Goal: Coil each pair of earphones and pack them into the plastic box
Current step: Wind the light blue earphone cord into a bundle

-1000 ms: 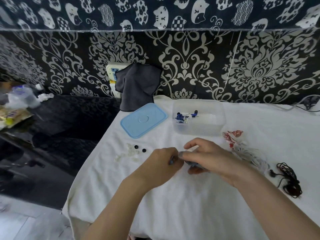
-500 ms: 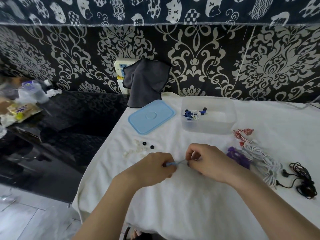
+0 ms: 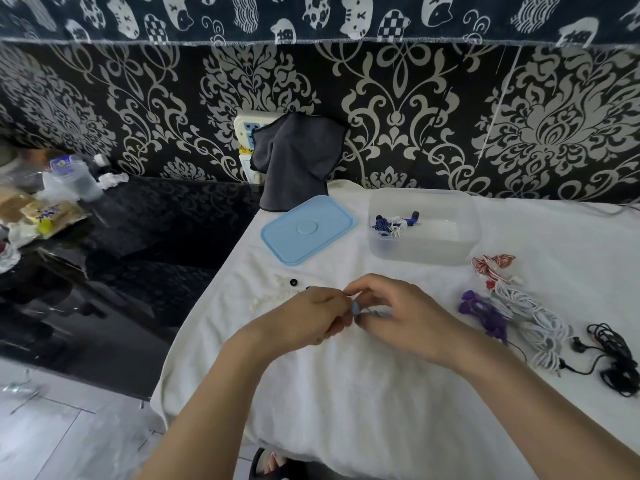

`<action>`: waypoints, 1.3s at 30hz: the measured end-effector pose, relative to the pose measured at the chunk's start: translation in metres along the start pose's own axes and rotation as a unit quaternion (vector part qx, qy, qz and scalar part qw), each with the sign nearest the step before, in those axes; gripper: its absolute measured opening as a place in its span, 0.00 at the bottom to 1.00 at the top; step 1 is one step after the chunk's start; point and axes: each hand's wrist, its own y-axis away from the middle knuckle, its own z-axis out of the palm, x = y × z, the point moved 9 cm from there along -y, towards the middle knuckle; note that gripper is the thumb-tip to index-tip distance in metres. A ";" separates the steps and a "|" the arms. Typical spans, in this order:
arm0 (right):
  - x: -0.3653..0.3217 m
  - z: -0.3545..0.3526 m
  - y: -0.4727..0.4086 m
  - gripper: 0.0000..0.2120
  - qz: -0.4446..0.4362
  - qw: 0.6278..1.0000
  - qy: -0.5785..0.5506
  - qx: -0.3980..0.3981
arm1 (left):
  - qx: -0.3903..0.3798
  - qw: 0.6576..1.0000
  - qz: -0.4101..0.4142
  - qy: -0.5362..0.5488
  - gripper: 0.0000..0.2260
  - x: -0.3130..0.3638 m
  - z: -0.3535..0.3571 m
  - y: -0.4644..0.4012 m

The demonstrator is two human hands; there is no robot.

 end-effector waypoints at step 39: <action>0.021 -0.022 -0.001 0.09 0.124 0.991 0.015 0.052 | 0.132 0.956 0.100 -0.242 0.08 -0.004 -0.035 0.011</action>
